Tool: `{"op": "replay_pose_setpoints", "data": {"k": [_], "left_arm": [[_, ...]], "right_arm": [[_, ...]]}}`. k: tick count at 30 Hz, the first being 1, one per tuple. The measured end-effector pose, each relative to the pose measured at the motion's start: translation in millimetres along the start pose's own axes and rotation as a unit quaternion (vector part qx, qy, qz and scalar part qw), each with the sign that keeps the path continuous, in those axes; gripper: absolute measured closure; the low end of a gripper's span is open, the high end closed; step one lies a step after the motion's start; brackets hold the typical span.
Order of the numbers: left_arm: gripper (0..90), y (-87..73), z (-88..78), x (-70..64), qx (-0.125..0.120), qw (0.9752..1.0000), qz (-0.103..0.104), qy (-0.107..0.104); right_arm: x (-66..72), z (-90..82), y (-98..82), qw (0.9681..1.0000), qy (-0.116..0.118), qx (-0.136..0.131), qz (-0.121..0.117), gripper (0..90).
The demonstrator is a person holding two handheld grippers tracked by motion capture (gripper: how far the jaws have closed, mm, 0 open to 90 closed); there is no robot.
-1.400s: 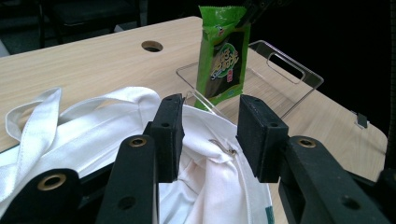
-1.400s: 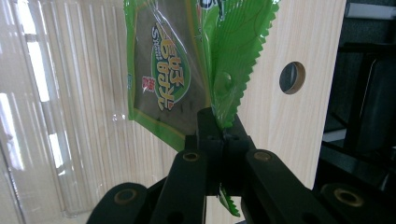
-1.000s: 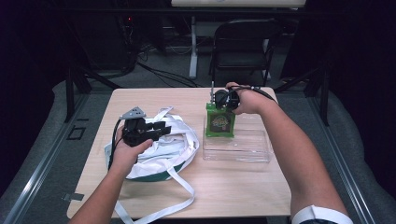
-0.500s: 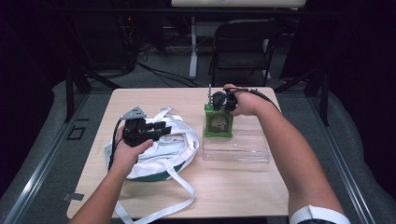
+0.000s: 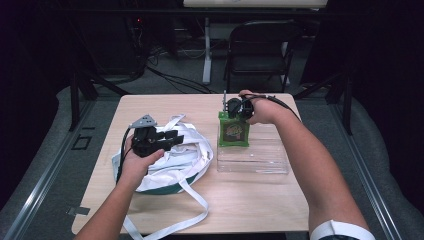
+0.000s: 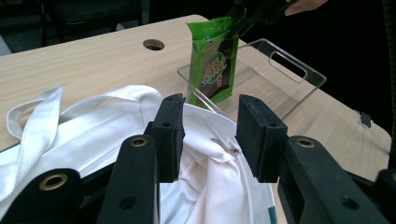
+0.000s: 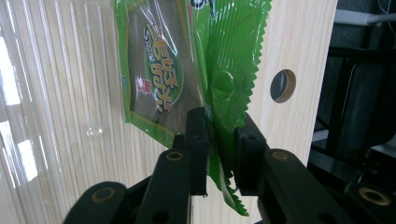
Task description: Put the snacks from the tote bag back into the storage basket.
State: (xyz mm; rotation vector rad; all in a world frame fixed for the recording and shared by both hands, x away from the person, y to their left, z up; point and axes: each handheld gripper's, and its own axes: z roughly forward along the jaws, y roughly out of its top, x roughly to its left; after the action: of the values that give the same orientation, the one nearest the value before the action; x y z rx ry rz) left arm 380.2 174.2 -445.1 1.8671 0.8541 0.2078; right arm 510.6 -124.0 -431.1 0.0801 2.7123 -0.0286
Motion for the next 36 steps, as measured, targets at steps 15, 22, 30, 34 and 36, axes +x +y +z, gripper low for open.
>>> {"op": "replay_pose_setpoints", "data": {"k": [15,22,30,34,36], "left_arm": [[61.6,0.6,0.7,-0.3,-0.001,1.0,0.002,0.001],[61.6,0.8,0.0,0.1,-0.001,1.0,0.001,0.002],[61.5,0.9,-0.4,-0.2,-0.002,1.0,-0.002,0.003],[61.1,0.9,0.0,-0.1,-0.001,1.0,0.0,0.003],[60.9,1.0,0.3,0.2,-0.001,1.0,0.0,0.003]], "right_arm": [[-0.5,3.6,-9.6,0.9996,-0.017,-0.014,0.019,60.8],[-2.3,1.0,-10.5,0.999,-0.028,-0.027,0.022,55.5],[-2.2,-3.4,-10.9,0.9985,-0.032,-0.034,0.03,51.4],[-1.5,-6.2,-11.4,0.9983,-0.03,-0.037,0.034,50.1],[-1.0,-7.8,-11.8,0.9984,-0.029,-0.036,0.033,50.0]]}}
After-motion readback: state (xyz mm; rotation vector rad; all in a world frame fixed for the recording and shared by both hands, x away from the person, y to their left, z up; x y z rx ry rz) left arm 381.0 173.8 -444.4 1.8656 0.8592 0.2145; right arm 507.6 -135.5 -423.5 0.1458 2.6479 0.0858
